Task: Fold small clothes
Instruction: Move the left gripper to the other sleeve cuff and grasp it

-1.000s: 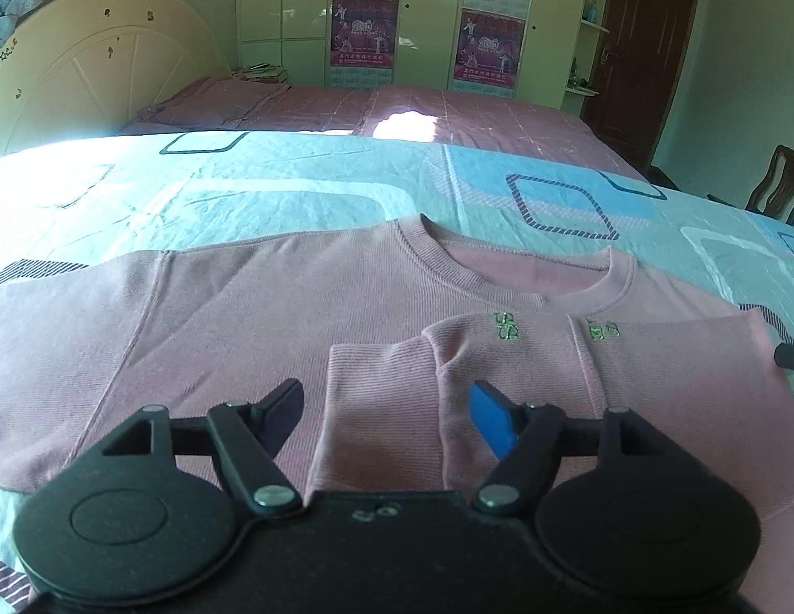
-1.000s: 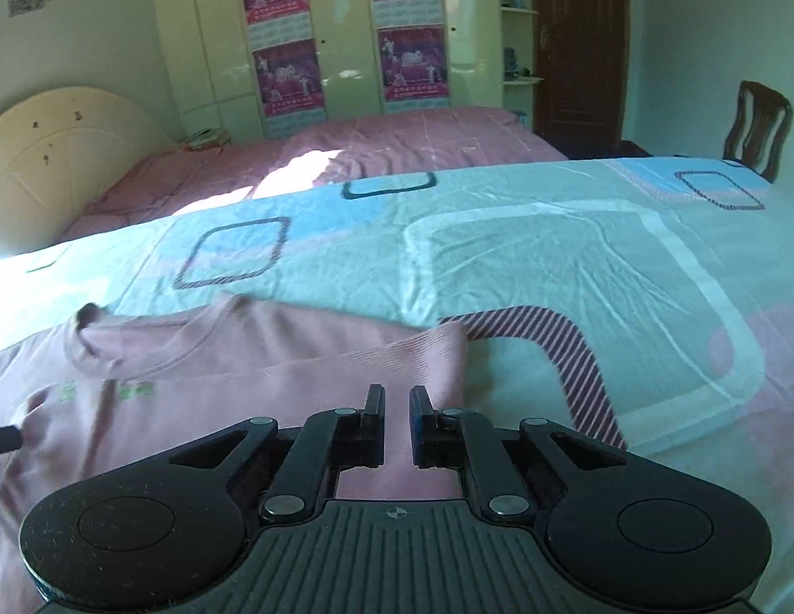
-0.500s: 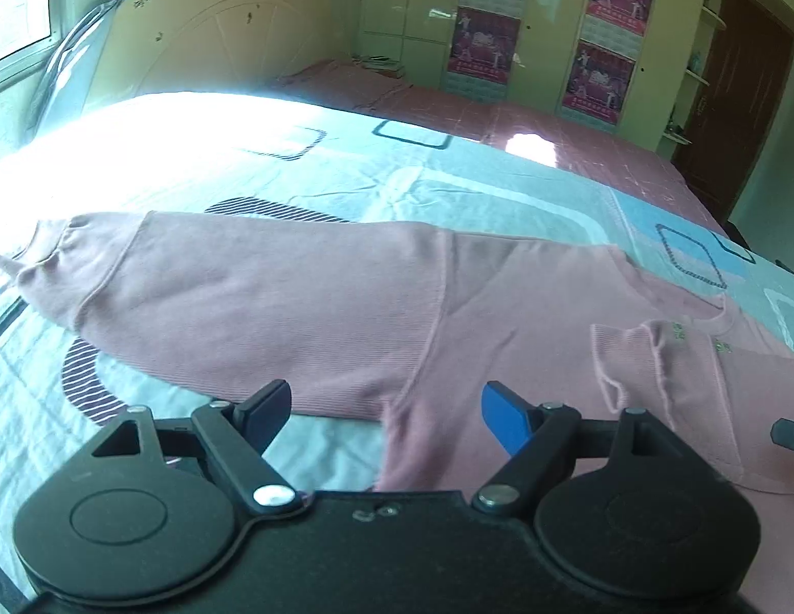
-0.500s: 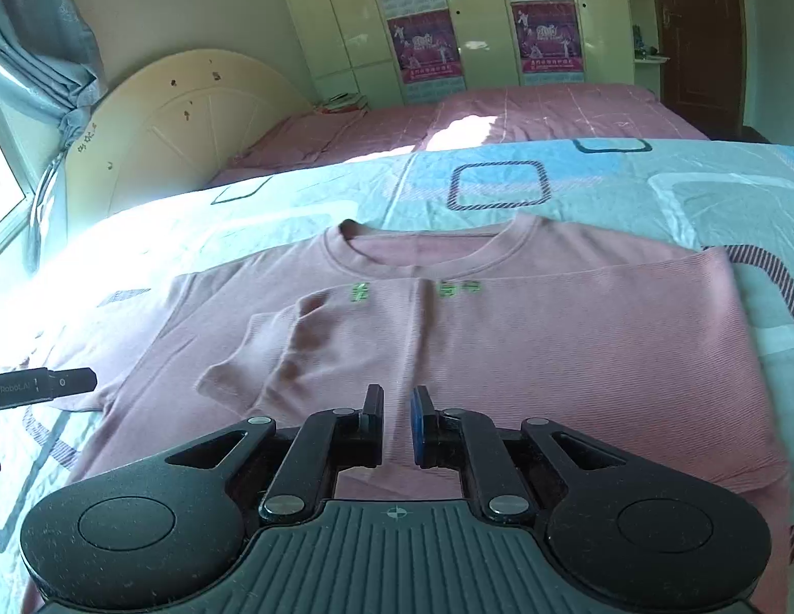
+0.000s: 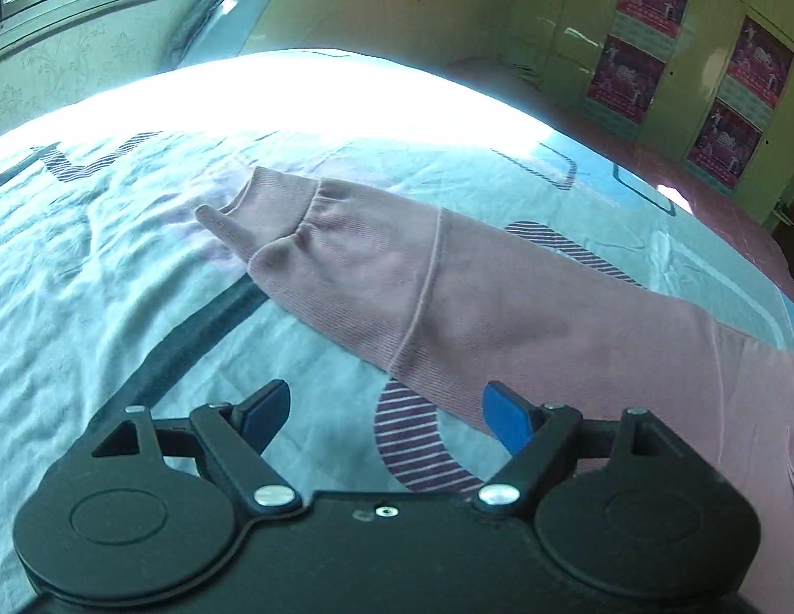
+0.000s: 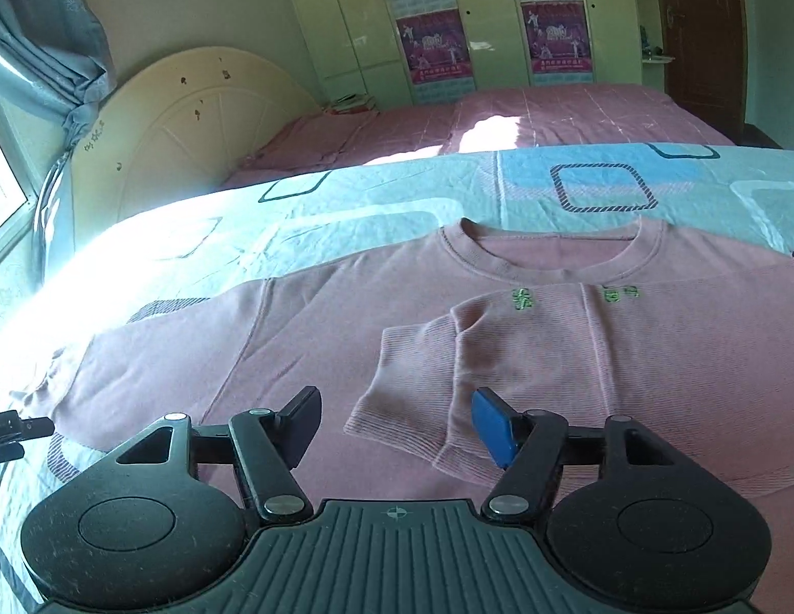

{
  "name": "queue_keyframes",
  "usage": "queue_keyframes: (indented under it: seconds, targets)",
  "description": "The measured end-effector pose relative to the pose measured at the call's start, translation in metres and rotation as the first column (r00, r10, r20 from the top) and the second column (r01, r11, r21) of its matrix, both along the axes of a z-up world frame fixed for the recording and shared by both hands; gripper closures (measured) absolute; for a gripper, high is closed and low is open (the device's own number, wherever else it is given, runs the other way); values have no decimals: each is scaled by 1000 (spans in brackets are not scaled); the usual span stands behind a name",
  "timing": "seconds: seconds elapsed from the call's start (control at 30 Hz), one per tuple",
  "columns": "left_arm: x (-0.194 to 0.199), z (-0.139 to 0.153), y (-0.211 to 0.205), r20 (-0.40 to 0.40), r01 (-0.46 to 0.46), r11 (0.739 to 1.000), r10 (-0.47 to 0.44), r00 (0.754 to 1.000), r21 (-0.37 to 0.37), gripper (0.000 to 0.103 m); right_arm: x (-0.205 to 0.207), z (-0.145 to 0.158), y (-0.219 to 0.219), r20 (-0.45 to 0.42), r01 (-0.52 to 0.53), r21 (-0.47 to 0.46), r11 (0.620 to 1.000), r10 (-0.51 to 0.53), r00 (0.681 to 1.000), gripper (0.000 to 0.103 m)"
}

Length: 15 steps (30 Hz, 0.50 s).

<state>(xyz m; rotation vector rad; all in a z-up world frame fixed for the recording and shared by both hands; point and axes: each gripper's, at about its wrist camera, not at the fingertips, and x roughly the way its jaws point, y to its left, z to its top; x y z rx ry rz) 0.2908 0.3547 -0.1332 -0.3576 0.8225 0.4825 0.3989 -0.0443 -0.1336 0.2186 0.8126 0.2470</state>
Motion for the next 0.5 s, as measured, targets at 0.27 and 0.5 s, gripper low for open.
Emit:
queue_keyframes:
  seconds: [0.27, 0.5]
  targets:
    - [15, -17, 72, 41, -172, 983, 174, 984, -60, 24, 13, -8, 25, -11, 4, -58, 998, -5, 1000, 43]
    - [26, -24, 85, 114, -208, 977, 211, 971, -43, 68, 23, -22, 17, -31, 60, -89, 994, -63, 998, 61]
